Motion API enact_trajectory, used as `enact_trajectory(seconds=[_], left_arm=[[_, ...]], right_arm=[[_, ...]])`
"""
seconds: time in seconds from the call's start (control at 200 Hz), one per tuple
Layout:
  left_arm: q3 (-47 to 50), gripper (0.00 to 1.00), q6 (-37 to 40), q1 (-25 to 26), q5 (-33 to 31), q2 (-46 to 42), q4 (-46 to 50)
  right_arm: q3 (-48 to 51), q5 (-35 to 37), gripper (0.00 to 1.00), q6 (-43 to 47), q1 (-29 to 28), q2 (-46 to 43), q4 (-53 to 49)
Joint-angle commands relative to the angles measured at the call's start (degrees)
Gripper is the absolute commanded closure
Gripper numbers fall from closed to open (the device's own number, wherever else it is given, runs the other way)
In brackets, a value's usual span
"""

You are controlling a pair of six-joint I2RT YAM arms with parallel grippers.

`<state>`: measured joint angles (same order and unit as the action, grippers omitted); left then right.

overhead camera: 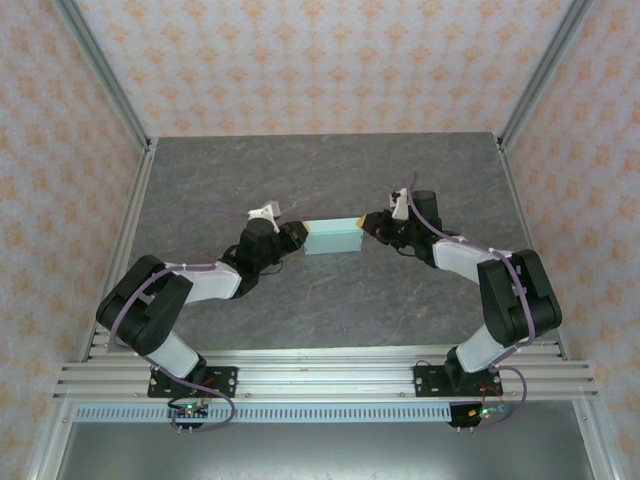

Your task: Fold the paper box

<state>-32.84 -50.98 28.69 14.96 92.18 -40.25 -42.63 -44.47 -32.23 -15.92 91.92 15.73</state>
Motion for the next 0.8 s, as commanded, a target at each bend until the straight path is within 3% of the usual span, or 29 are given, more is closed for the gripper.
enact_trajectory(seconds=[0.0,0.265,0.796], left_arm=[[5.56,0.89,-0.56,0.67,3.69,8.03,20.21],[-0.36,0.88,4.69,0.75,0.88,1.16,29.46],[-9.48,0.53,8.98,0.46,0.32,-3.73,36.50]], right_arm=[[5.62,8.31,0.88,0.23,-0.18,7.29,-17.41],[-0.15,12.71,0.87,3.75,-2.32,1.74,-25.01],[-4.50,17.33,0.85,4.91,-5.53,-0.10,-27.99]])
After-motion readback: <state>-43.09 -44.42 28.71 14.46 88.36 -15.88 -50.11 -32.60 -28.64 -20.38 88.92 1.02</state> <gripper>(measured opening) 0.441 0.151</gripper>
